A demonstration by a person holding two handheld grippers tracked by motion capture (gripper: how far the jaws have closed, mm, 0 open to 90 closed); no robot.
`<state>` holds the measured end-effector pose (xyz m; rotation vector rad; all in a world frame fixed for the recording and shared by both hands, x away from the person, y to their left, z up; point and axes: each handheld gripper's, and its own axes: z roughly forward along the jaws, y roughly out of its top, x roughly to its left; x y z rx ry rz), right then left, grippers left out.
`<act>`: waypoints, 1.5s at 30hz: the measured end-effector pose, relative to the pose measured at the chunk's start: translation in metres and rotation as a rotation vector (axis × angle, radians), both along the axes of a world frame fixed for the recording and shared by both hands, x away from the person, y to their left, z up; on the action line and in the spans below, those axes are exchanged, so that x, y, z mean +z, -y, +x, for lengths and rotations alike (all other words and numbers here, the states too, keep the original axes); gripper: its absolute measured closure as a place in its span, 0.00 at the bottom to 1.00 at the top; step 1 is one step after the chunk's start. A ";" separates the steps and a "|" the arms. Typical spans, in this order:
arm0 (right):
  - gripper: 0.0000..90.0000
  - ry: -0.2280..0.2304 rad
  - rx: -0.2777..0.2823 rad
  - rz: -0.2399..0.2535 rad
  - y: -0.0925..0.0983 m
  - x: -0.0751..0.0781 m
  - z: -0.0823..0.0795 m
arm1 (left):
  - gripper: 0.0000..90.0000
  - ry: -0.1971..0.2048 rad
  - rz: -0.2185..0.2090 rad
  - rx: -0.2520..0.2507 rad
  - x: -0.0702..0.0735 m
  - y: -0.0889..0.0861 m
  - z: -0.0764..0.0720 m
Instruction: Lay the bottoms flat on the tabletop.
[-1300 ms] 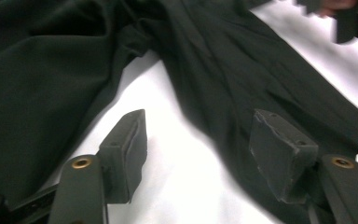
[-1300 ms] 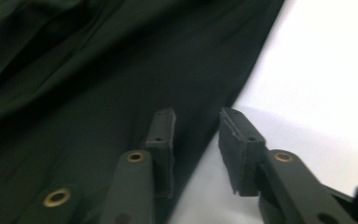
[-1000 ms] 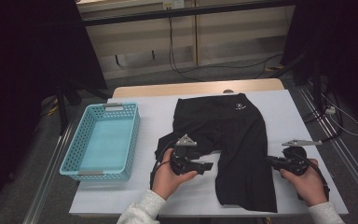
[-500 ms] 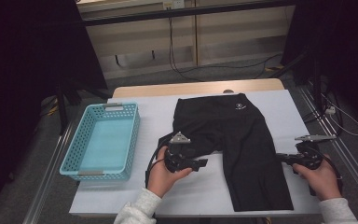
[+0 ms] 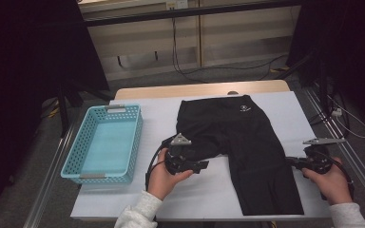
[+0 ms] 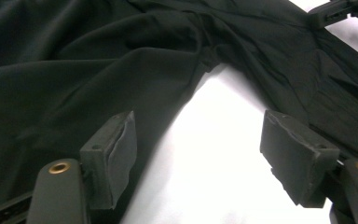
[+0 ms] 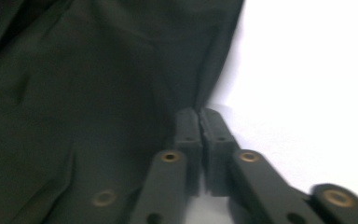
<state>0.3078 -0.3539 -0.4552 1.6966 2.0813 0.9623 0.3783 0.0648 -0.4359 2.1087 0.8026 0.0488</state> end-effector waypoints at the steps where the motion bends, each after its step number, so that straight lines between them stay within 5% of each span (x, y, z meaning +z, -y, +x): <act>1: 0.79 0.018 -0.006 -0.004 -0.001 0.001 0.000 | 0.29 0.003 0.001 -0.002 0.000 -0.001 0.001; 7: 0.63 0.110 0.065 -0.036 -0.023 0.011 0.004 | 0.27 0.020 0.015 0.011 0.002 -0.006 0.003; 15: 0.56 0.124 0.149 -0.095 -0.051 0.008 0.005 | 0.26 0.026 0.019 0.033 0.003 -0.014 0.005; 17: 0.61 0.121 0.162 -0.086 -0.049 0.007 0.001 | 0.26 0.031 0.025 0.034 0.004 -0.015 0.005; 20: 0.61 0.103 0.115 -0.128 -0.039 0.006 -0.005 | 0.25 0.036 0.027 0.040 0.004 -0.017 0.006; 26: 0.65 0.059 0.031 -0.112 -0.018 -0.001 -0.015 | 0.25 0.045 0.030 0.051 0.005 -0.020 0.007; 29: 0.76 0.054 0.018 -0.096 -0.013 -0.002 -0.019 | 0.25 0.046 0.036 0.054 0.005 -0.021 0.008; 31: 0.96 0.038 0.050 -0.064 -0.012 -0.002 -0.019 | 0.25 0.045 0.034 0.061 0.005 -0.022 0.009; 33: 0.99 0.032 0.065 -0.046 -0.012 -0.002 -0.019 | 0.25 0.048 0.040 0.061 0.005 -0.024 0.010; 36: 1.00 0.029 0.070 -0.081 -0.007 0.000 -0.020 | 0.25 0.060 0.039 0.078 0.006 -0.027 0.011; 40: 0.98 0.028 0.065 -0.066 -0.001 0.000 -0.021 | 0.22 0.072 0.045 0.114 0.006 -0.034 0.014; 45: 0.78 0.061 0.096 -0.076 -0.009 0.001 -0.018 | 0.20 0.082 0.048 0.148 0.008 -0.044 0.018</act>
